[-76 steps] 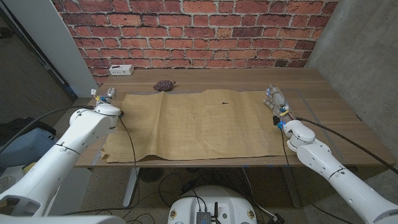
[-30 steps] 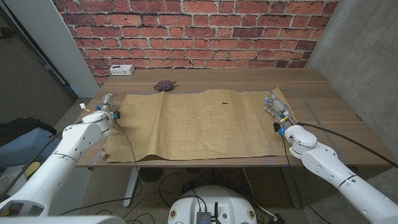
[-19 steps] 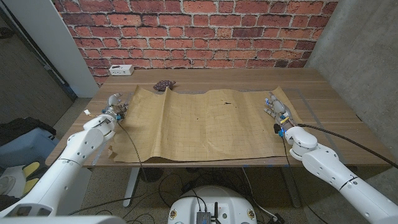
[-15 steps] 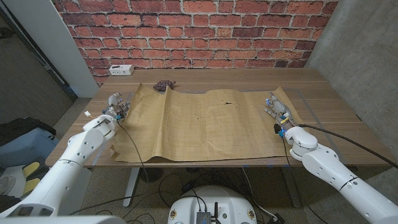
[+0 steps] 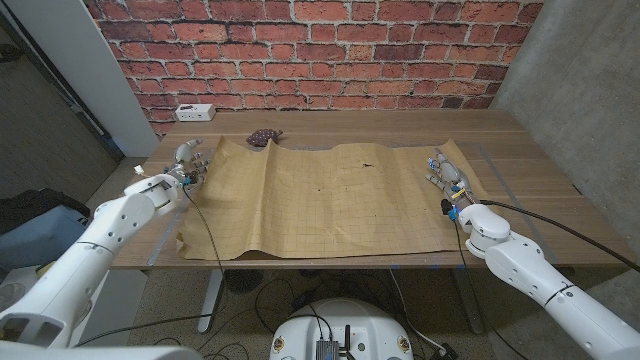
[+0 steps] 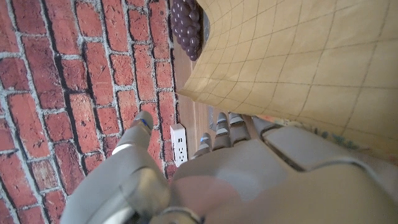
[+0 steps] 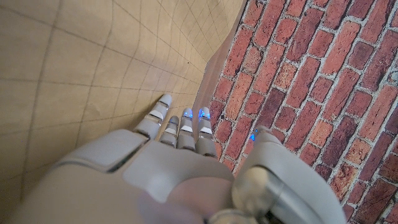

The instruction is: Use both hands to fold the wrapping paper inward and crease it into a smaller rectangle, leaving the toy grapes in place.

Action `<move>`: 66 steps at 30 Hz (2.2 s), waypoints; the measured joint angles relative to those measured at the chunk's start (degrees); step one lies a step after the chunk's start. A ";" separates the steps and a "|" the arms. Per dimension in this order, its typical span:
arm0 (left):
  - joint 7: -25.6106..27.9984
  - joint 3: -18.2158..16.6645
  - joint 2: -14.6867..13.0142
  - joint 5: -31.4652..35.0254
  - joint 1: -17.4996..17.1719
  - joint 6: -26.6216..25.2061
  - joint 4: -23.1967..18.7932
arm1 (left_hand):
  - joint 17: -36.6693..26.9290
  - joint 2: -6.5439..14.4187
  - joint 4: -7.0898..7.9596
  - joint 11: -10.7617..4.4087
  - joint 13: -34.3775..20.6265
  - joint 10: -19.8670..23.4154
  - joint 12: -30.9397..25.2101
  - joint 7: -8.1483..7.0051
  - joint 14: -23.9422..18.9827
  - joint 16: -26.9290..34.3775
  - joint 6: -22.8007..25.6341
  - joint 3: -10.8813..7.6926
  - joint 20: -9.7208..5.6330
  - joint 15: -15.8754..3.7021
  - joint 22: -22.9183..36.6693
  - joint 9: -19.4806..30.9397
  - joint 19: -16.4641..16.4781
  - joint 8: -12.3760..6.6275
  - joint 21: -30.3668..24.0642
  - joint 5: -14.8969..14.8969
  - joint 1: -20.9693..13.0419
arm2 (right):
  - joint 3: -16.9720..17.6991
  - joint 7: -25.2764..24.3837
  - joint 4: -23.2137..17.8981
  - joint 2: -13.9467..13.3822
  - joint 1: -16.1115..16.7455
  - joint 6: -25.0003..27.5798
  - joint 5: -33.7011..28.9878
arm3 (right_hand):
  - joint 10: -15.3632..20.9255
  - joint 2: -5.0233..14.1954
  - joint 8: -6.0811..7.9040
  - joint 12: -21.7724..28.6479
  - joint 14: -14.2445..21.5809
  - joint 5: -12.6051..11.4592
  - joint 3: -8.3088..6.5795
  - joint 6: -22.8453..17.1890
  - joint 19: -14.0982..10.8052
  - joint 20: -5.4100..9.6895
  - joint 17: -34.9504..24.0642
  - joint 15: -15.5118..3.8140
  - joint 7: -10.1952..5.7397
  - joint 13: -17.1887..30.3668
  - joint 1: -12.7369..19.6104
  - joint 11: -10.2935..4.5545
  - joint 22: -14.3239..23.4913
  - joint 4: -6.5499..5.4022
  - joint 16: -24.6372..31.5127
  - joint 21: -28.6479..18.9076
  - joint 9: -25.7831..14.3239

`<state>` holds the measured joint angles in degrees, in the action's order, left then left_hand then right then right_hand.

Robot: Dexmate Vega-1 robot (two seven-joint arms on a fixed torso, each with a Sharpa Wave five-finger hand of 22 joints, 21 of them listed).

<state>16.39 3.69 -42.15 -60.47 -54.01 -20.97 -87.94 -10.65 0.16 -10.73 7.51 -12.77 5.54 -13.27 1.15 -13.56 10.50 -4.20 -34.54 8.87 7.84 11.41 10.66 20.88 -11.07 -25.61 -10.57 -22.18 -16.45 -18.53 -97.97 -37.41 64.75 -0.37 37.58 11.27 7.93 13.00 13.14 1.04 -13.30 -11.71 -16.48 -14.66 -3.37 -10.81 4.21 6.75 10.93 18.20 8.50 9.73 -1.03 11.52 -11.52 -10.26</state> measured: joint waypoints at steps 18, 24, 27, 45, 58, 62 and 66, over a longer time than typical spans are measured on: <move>3.47 14.66 -5.33 9.59 18.11 -22.63 2.34 | -1.49 3.60 1.44 -3.69 0.75 23.62 -6.12 7.31 -24.76 8.13 26.71 2.60 -6.24 -8.33 1.26 0.05 18.14 -6.24 -11.92 -1.10 -22.89 | 0.18 0.34 1.52 1.08 -0.01 -2.54 -0.31 | -0.01 0.00 -0.16 0.00 0.50 0.00 0.00 -0.62 0.01 0.00 0.01 -0.12 0.00 0.00 0.00 0.00 0.00 0.00 0.00 0.00 0.00; 4.92 19.24 -4.00 14.29 24.70 -31.16 3.64 | -2.21 8.23 1.89 -7.89 -0.82 39.35 -11.49 5.75 -37.67 12.45 43.95 2.01 -9.17 -12.53 1.87 0.41 23.15 -10.49 -18.07 -2.28 -24.16 | 0.52 0.30 1.70 1.30 0.65 -3.43 -0.31 | 0.41 0.00 -0.39 0.00 0.81 0.00 0.00 -0.62 -0.20 -0.21 0.01 0.19 0.00 0.00 0.00 0.00 0.00 0.00 0.00 0.00 0.00; 6.55 21.05 -3.11 16.96 26.95 -34.45 3.70 | -4.23 10.23 1.71 -9.93 -2.28 46.10 -14.22 4.76 -44.34 16.02 51.41 0.53 -10.33 -14.68 2.57 1.33 24.28 -12.71 -21.34 -2.78 -26.04 | 0.67 0.15 1.70 1.31 1.00 -3.55 -0.32 | 0.41 0.00 -0.39 0.00 0.81 0.00 0.00 -0.62 -0.20 -0.21 0.01 0.19 0.00 0.01 0.00 0.00 0.00 0.00 0.00 0.00 0.00; 10.89 14.29 -2.54 20.94 21.45 -35.10 -6.05 | -12.36 10.64 2.69 -11.90 -9.88 56.34 -23.02 3.66 -56.20 23.89 54.23 -1.10 -13.19 -17.49 6.29 7.44 26.49 -14.99 -32.90 -3.43 -29.08 | 0.52 -3.04 -2.26 -2.30 1.99 3.93 -1.71 | 1.90 2.35 -0.39 -0.33 2.25 0.00 -3.56 -2.76 -1.66 0.41 0.16 -0.42 -0.72 0.01 3.40 -0.81 0.16 1.87 0.00 -0.03 0.00; 7.73 4.34 -3.99 14.42 11.68 -24.63 -12.79 | -12.63 10.63 2.98 -11.80 -11.51 57.06 -24.42 3.34 -57.61 23.89 54.53 -1.88 -13.80 -17.67 6.29 9.06 27.11 -15.65 -35.37 -4.10 -29.06 | -0.77 -3.05 -4.19 -5.15 0.97 11.58 -1.39 | 3.14 3.09 -0.39 -0.33 3.58 0.00 -6.20 -4.31 -2.89 0.61 0.16 -0.32 -1.02 0.01 6.12 -1.02 0.12 3.10 0.19 -0.46 0.00; 6.93 2.17 -3.86 12.52 9.50 -20.97 -13.73 | -12.86 10.62 2.98 -11.79 -12.04 57.07 -24.47 3.34 -57.75 23.89 54.53 -2.21 -13.80 -17.74 6.29 9.58 27.11 -15.66 -36.07 -4.10 -29.06 | -1.33 -2.64 -4.56 -5.85 0.44 13.35 -1.24 | 3.89 3.09 -0.39 -0.33 4.29 0.00 -6.76 -4.85 -3.12 0.80 0.15 -0.42 -1.10 0.01 6.12 -1.02 0.11 3.20 0.45 -0.46 0.00; 5.33 -0.25 -2.60 9.91 7.10 -15.66 -13.92 | -12.88 10.54 3.09 -12.03 -12.49 56.84 -24.68 3.35 -57.94 23.89 54.51 -2.46 -14.53 -17.77 6.28 10.24 27.20 -15.92 -36.84 -4.55 -29.13 | -2.13 -2.01 -4.94 -6.67 -0.48 15.21 -1.11 | 4.61 3.09 -0.39 -0.33 5.21 0.10 -7.38 -5.53 -3.70 1.01 0.02 -0.32 -1.23 0.01 6.71 -0.92 0.04 3.08 0.45 -0.45 0.00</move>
<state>21.71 3.44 -44.75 -50.56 -46.91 -36.63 -101.85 -23.53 10.70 -7.64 -4.52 -25.26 62.38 -37.96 4.50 -71.50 34.40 50.31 -37.00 -5.67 -9.93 17.70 20.90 48.08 -26.99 -62.45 -15.12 -51.31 -18.58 -20.54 -102.90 -44.08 64.27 14.84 36.47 15.88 11.02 12.61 12.81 6.25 -13.20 -19.09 -22.02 -18.37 -2.37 -10.79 3.89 5.52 10.94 24.91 7.58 9.77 2.04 11.97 -11.97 -10.26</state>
